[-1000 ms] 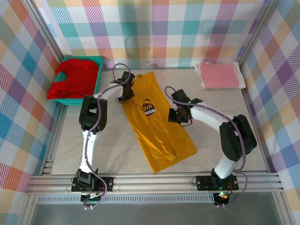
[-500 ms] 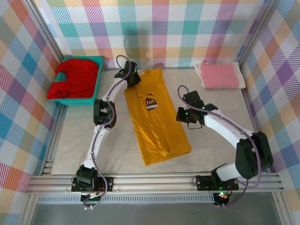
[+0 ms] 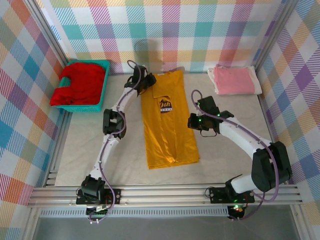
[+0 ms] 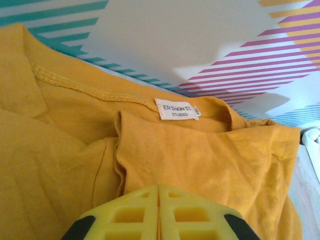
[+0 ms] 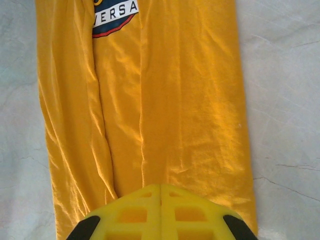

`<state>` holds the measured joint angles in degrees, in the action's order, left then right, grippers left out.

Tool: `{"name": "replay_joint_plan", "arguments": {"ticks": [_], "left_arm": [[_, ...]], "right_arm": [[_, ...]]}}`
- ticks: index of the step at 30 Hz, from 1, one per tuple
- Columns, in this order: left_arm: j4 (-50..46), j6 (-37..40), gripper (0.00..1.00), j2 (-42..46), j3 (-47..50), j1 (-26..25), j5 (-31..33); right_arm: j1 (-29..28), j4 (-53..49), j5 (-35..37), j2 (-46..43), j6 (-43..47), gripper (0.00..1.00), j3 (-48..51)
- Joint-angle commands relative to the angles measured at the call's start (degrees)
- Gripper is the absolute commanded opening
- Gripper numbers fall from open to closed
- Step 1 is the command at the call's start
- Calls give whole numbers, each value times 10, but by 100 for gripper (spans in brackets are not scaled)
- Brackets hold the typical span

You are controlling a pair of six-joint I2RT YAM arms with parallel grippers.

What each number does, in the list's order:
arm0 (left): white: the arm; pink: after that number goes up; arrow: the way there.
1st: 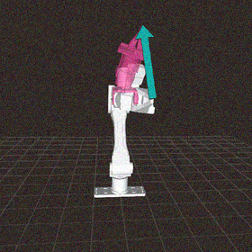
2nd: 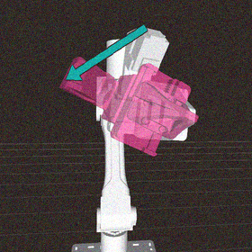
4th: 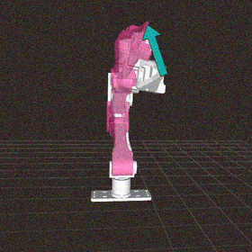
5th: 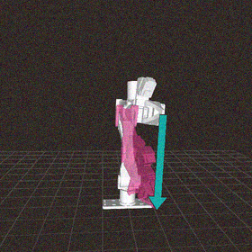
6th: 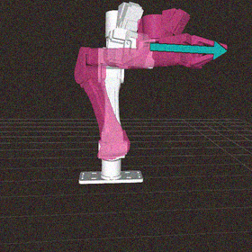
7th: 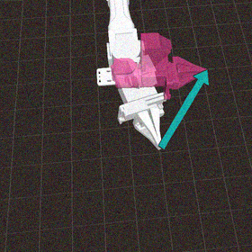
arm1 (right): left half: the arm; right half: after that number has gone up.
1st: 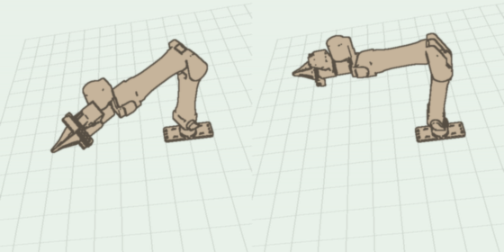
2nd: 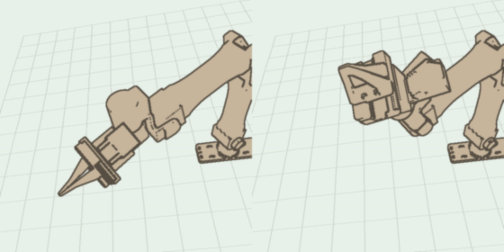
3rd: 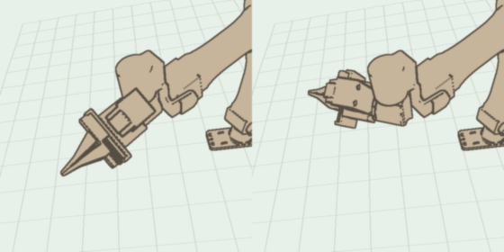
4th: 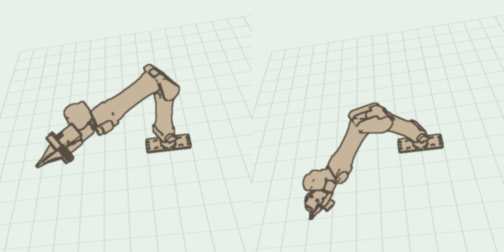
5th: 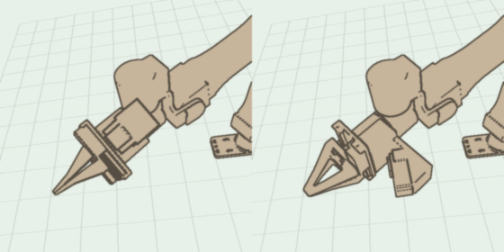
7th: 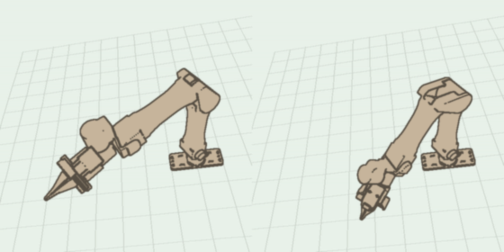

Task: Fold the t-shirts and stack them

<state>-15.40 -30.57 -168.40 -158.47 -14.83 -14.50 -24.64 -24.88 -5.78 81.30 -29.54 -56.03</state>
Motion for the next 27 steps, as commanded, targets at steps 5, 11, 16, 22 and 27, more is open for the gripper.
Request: {"name": "replay_joint_plan", "arguments": {"ticks": [5,11,16,22,27], "left_arm": [[-156,66,29,297,144,12,14],[57,-22,44,711,784,-20,40],[-42,-56,44,916,1033,-113,100],[-121,-177,44,1000,1167,-221,63],[-90,-275,48,1005,1220,-308,61]], "right_arm": [[40,9,-59,-36,-20,12,4],[69,-14,-110,-73,-17,24,71],[131,-3,-212,-119,-37,37,166],[136,-12,-260,-100,-26,44,203],[136,-2,-253,-100,-21,46,221]]}}
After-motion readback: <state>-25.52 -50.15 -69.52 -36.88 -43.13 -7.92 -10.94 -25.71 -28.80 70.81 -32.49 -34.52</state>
